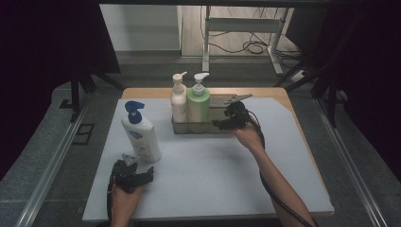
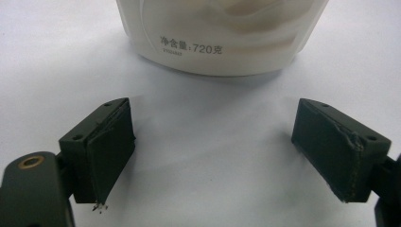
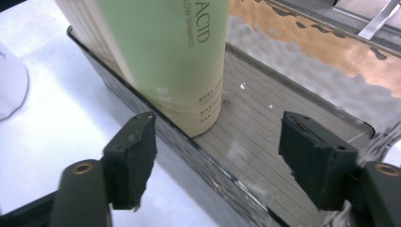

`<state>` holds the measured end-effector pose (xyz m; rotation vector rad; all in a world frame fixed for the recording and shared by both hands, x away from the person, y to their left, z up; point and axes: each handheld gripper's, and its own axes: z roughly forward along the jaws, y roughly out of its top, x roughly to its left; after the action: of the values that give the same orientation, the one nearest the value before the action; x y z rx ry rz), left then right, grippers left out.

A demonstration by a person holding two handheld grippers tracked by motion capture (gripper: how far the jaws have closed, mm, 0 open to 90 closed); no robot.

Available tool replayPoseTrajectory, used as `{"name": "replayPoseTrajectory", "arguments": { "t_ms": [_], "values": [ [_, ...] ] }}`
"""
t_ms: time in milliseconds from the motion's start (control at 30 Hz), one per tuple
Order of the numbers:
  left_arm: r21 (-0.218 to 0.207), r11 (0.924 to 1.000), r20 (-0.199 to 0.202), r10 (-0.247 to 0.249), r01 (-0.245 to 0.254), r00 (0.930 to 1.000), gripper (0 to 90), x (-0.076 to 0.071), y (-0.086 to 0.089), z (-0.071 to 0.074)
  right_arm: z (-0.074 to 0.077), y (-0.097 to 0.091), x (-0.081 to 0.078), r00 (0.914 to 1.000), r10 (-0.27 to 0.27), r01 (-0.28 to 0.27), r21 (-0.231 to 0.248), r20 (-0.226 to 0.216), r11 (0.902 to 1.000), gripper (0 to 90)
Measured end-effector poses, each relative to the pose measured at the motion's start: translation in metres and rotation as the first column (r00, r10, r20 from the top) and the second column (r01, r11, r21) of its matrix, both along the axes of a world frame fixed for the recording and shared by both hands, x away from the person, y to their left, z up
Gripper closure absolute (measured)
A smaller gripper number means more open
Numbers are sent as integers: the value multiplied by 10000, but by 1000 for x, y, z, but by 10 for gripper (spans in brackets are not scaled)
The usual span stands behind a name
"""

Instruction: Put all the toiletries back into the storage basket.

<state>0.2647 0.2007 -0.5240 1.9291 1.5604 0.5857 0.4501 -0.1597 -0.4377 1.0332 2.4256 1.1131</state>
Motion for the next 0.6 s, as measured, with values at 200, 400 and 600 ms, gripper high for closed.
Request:
{"name": "replayPoseTrajectory", "arguments": {
  "t_ms": [200,400,600],
  "values": [
    [-6,10000,-3,2,-2,10000,137,0,0,0,5,-5,-13,9994,286,-287,24,200,9996,148],
    [-10,10000,-1,2,-2,10000,136,0,0,0,9,-7,-26,9978,462,-460,-46,468,9989,108],
    [-12,10000,-8,0,0,10000,135,0,0,0,6,-11,-38,9970,598,-585,-273,498,9979,0]
  ]
}}
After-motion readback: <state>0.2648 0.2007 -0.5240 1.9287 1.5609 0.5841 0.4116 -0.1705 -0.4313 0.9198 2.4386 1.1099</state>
